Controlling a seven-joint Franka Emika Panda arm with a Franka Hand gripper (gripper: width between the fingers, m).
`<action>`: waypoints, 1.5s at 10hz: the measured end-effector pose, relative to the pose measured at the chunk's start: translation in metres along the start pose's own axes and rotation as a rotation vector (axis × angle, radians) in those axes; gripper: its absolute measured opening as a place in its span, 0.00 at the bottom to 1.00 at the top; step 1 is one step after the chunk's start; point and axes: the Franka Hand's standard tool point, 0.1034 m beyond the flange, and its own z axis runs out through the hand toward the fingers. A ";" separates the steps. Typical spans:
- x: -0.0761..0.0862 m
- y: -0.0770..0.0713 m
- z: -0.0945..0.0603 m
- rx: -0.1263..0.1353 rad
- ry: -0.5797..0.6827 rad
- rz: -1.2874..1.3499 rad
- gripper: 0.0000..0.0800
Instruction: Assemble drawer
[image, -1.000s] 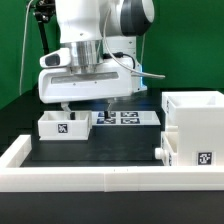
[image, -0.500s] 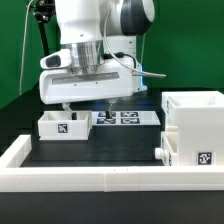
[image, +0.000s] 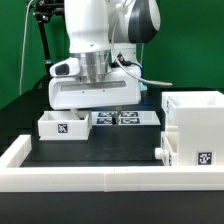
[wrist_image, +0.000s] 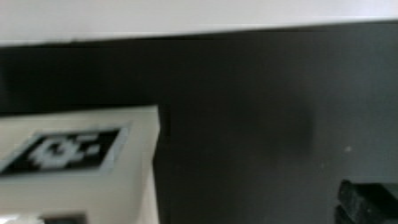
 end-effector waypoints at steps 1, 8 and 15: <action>0.000 0.000 0.000 0.000 0.000 -0.001 0.81; -0.001 -0.001 0.002 -0.007 -0.004 0.001 0.81; -0.001 0.024 0.001 -0.031 0.014 -0.064 0.81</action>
Offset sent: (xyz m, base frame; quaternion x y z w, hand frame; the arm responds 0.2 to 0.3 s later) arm 0.0000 0.0000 0.0000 0.0000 0.0000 0.0000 1.0000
